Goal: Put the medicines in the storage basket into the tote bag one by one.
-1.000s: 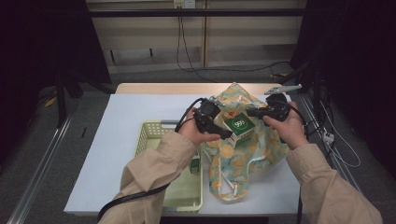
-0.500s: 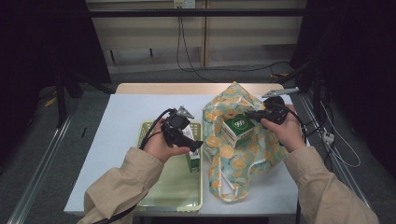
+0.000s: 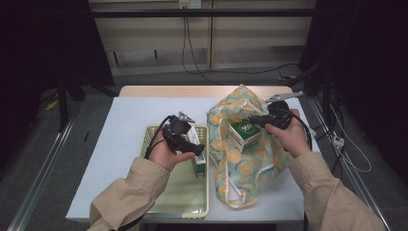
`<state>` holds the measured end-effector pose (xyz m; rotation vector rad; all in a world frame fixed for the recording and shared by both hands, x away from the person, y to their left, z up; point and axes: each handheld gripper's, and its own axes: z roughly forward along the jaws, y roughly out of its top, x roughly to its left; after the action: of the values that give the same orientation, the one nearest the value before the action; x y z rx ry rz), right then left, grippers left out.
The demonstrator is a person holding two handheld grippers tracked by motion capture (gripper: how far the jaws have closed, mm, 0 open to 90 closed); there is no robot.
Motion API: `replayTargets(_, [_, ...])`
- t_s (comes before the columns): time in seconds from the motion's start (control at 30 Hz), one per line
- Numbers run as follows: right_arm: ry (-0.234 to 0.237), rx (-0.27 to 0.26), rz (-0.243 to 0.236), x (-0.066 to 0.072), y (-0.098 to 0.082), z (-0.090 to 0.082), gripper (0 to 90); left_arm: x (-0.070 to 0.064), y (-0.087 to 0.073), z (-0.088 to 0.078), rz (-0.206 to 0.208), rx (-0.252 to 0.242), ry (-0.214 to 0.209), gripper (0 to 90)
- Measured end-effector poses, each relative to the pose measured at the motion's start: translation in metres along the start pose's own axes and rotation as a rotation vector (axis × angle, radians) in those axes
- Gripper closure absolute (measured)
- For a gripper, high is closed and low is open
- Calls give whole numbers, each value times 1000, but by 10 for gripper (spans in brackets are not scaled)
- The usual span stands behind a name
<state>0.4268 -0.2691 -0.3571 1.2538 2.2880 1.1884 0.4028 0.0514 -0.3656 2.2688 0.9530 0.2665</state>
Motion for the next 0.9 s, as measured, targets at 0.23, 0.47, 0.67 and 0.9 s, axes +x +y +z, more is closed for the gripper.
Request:
replayTargets(0.23, [-1, -2, -4, -1, 0, -1, 895, -7, -2, 10, -35, 40, -13, 81])
replayTargets(0.47, [1, -6, 4, -3, -1, -2, 895, -5, -8, 11, -10, 114, -75, 251])
replayTargets(0.67, [-5, -17, 8, -6, 0, -8, 895, 4, -29, 3, 35, 212, -66, 505])
replayTargets(0.9, [-10, -23, 19, -10, -1, -10, 895, 24, -38, -15, 2, 173, -82, 634])
